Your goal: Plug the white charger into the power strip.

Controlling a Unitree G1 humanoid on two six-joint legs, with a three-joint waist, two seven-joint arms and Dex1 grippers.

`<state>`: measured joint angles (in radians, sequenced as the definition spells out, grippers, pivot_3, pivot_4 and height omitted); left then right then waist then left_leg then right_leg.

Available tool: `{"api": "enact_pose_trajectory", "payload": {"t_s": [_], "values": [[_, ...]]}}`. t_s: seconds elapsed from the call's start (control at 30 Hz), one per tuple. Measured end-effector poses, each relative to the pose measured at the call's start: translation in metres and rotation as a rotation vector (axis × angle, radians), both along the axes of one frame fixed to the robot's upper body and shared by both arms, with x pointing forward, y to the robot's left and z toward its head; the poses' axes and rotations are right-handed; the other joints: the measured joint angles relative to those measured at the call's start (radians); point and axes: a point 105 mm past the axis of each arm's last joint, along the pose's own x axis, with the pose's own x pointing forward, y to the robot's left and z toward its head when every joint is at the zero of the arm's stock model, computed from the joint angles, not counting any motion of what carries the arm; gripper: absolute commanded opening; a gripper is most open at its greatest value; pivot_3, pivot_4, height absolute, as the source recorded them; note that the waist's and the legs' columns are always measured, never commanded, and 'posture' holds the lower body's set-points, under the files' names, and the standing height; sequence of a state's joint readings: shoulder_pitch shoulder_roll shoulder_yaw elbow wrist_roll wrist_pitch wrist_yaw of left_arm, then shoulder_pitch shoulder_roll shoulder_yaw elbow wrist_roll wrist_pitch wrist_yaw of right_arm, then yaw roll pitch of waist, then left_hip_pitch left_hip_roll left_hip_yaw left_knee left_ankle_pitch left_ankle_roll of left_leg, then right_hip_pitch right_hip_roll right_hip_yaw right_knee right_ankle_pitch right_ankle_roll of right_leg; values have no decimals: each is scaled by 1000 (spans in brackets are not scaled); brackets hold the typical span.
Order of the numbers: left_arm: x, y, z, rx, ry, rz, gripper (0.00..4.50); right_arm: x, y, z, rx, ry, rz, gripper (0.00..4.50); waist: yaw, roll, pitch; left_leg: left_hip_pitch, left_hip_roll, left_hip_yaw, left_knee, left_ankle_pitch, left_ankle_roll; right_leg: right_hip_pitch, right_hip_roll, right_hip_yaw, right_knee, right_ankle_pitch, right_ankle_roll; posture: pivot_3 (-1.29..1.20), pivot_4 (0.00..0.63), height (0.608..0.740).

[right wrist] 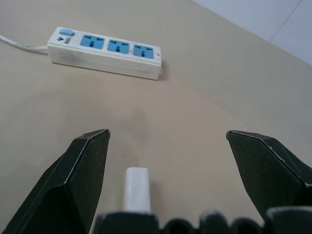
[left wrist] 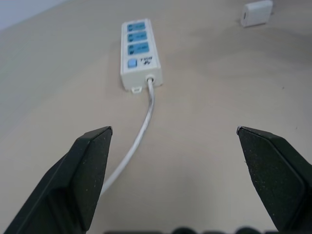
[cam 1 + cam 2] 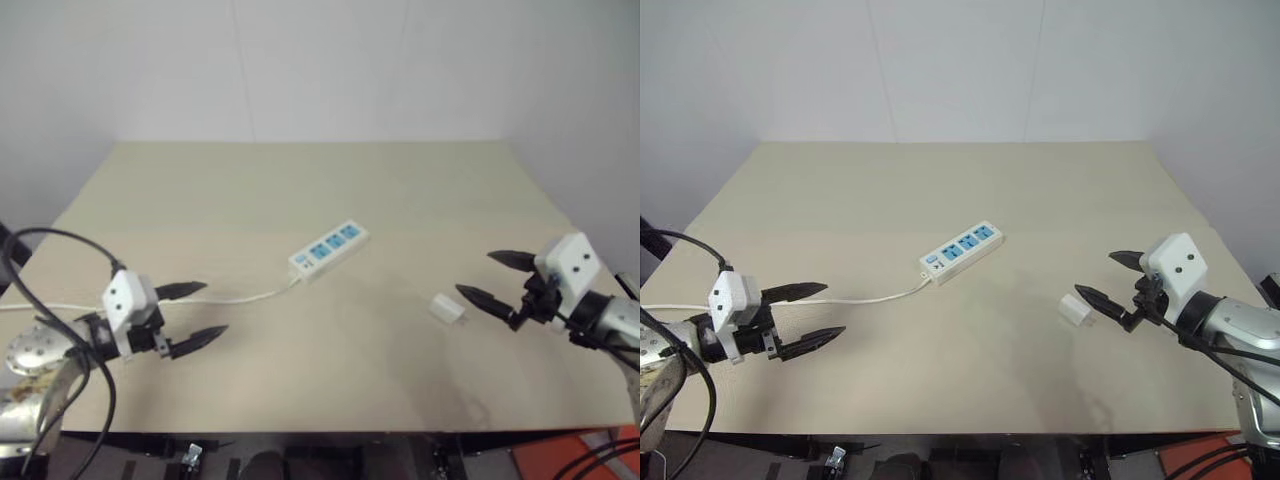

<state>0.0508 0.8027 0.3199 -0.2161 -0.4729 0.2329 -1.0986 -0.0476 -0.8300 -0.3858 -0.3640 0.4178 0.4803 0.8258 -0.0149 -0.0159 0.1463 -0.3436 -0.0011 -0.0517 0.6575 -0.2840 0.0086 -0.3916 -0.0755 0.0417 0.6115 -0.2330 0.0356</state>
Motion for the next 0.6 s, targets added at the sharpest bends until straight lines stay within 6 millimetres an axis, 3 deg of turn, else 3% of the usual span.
{"api": "enact_pose_trajectory", "payload": {"t_s": [0.43,0.6], "values": [[3,-7,-1,-16,-13,-33,4487,-3,2,1,11,3,9,4500,1,0,0,0,0,0,0,0,0,0,0,0,0,0,0,0,150,740],[35,-25,-2,-8,-45,-32,4487,-2,4,7,16,-19,2,4500,8,0,0,0,-1,-1,1,0,0,1,0,-1,1,0,0,0,150,740]]}}
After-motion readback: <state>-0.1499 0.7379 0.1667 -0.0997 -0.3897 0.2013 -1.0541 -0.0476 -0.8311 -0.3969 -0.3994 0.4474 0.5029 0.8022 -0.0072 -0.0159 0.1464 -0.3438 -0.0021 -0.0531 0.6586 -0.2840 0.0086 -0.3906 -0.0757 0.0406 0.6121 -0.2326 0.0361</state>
